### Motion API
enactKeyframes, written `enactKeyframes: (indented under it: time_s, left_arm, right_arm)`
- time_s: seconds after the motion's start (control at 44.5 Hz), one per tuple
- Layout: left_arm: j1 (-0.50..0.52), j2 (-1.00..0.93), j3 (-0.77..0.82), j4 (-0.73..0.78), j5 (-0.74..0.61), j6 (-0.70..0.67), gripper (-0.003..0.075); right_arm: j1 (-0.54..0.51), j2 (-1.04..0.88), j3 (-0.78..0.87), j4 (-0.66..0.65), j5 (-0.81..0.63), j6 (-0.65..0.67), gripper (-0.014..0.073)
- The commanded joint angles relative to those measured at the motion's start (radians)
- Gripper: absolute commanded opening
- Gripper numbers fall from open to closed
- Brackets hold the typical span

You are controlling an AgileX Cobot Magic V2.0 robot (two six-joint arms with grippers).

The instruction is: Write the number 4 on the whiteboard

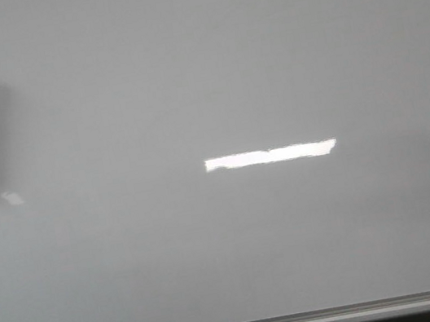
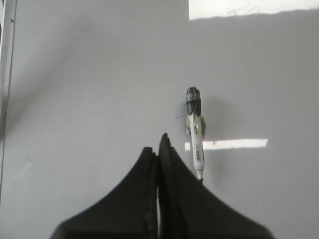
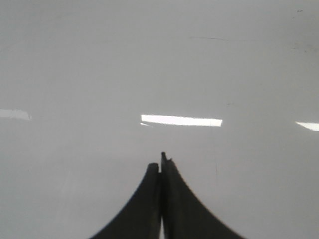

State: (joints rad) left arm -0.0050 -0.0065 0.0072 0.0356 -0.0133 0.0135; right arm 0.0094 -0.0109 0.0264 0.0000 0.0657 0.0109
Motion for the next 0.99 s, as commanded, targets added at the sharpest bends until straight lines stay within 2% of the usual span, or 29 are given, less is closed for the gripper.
enactKeyframes:
  time_s: [0.0,0.112,0.225,0.315,0.472,0.674,0.809,0.967]
  left_arm:
    - [-0.008,-0.016,0.004,-0.001,-0.166,-0.008,-0.0020]
    - [-0.008,-0.016,-0.014,-0.003,-0.203,-0.014,-0.0020]
    - [-0.008,-0.010,-0.075,-0.006,-0.178,-0.014,-0.0020]
    - [-0.008,-0.010,-0.162,-0.006,-0.098,-0.014,-0.0020]
    - [-0.008,0.021,-0.331,-0.006,0.089,-0.014,-0.0020]
    - [-0.008,0.167,-0.549,-0.006,0.349,-0.014,-0.0020]
    - [-0.008,0.270,-0.642,-0.006,0.411,-0.014,-0.0020]
    - [-0.008,0.361,-0.673,-0.006,0.416,-0.014,-0.0020]
  right_arm:
    - [-0.002,-0.019,-0.014,0.000,-0.105,-0.011,-0.0118]
    - [-0.002,-0.019,-0.023,0.000,-0.172,-0.005,-0.0118]
    - [-0.002,-0.018,-0.087,0.000,-0.148,-0.005,-0.0118]
    - [-0.002,-0.007,-0.174,0.000,-0.066,-0.005,-0.0118]
    - [-0.002,0.078,-0.370,0.000,0.171,-0.005,-0.0118]
    - [-0.002,0.263,-0.590,0.000,0.337,-0.005,-0.0118]
    - [-0.002,0.378,-0.682,0.000,0.395,-0.011,-0.0118]
    - [-0.002,0.487,-0.694,0.008,0.390,-0.011,-0.0118]
